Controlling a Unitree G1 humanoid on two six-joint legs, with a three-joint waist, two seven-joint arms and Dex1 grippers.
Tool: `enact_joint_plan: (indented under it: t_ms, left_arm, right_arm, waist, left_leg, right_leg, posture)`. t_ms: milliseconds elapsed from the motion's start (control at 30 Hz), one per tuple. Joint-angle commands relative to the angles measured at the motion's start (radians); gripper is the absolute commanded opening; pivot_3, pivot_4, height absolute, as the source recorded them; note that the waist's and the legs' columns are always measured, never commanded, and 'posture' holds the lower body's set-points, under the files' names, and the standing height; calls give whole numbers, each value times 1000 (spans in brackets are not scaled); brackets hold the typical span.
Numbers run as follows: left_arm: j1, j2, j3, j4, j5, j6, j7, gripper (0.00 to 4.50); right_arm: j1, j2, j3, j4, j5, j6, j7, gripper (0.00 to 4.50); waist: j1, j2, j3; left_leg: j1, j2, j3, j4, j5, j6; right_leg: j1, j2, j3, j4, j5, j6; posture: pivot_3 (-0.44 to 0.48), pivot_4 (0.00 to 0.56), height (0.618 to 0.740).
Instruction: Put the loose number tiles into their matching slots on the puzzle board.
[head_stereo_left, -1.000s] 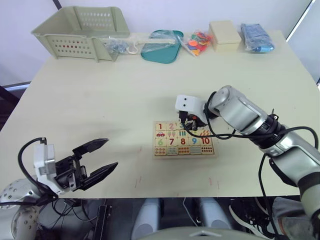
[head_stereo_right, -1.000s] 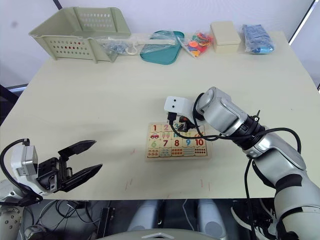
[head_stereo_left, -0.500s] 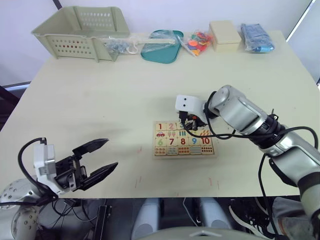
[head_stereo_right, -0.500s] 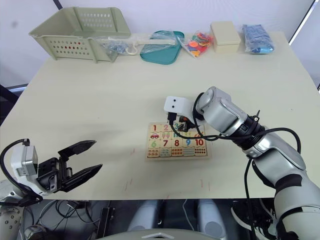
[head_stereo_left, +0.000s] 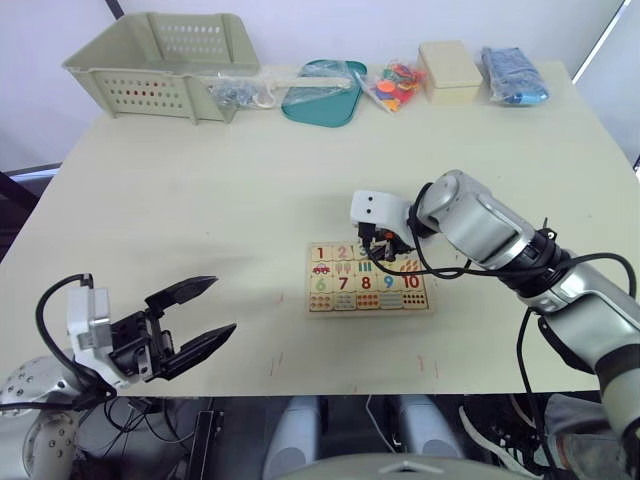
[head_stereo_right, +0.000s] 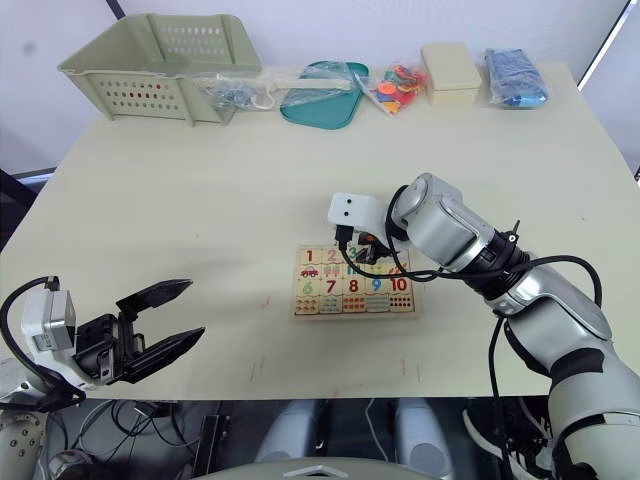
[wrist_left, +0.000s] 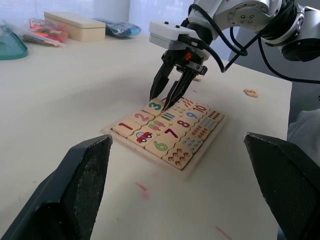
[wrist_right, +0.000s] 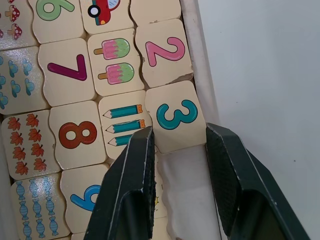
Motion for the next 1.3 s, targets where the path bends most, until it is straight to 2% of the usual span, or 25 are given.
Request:
enact_joint_plan:
  t_ms: [33,1300]
  left_arm:
    - [12,7,33,-28,-15,-11,-6,4500]
    - [21,1,25,-21,-13,-28,-13,4500]
  right_arm:
    - [-5,1,-7,-24,-3,-6,7,969]
    - [-10,10,-14,-11,-11,-5,11,969]
  waist:
    - [0,0,0]
    - [0,0,0]
  left_leg:
    - [0,0,0,0,0,0]
    - [0,0,0,0,0,0]
  right_leg:
    - [0,0,0,0,0,0]
    - [0,0,0,0,0,0]
  posture:
    - [0,150,740]
    - [0,150,740]
